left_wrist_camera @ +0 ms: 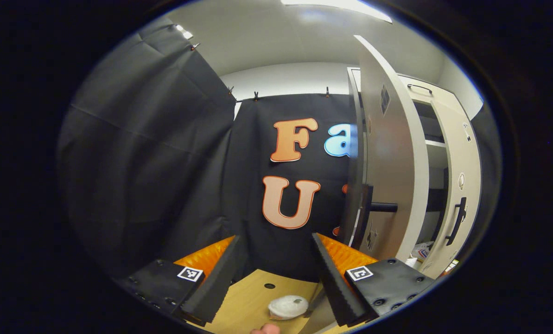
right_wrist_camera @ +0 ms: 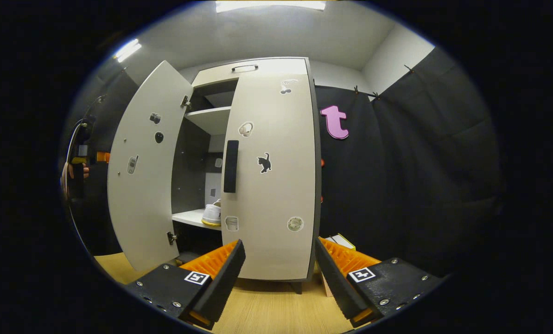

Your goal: Grab one shoe with the right hand and put it into the shoe cabinet, grab the other shoe with the left hand and put it into the shoe cabinet; then close the right door with the right hand and the left door with the left hand.

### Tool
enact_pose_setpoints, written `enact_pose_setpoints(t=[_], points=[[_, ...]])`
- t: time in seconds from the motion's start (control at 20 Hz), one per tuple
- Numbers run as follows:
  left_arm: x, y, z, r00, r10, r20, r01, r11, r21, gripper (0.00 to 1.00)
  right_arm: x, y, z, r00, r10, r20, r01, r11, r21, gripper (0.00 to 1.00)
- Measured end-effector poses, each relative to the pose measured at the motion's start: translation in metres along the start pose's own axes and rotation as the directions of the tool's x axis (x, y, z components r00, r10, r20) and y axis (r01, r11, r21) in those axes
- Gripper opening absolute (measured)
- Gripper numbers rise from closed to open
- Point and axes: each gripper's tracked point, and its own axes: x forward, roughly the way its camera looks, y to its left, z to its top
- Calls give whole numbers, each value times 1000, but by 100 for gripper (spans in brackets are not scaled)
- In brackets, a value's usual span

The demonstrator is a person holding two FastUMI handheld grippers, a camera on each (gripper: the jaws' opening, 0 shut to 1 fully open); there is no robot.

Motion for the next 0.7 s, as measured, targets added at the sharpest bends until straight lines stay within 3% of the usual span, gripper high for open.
enact_pose_setpoints(t=[0.15,0.2,0.3,0.45,0.7], points=[[0,-1,2,1000,5,16,-6,1000,21,94,2,-6,1,1000,-10,-5,10,1000,-2,93],[0,-4,2,1000,-3,21,3,999,34,99,1,-6,3,1000,-10,-3,10,1000,5,93],[-3,-10,6,999,-23,29,22,998,58,94,2,-8,7,1000,-13,5,13,1000,14,93],[-7,-24,9,999,-42,29,39,996,78,94,1,-7,9,1000,-10,11,9,1000,20,93],[-19,-69,4,991,-137,6,136,990,42,89,-4,-9,6,1000,-8,0,8,1000,22,93]])
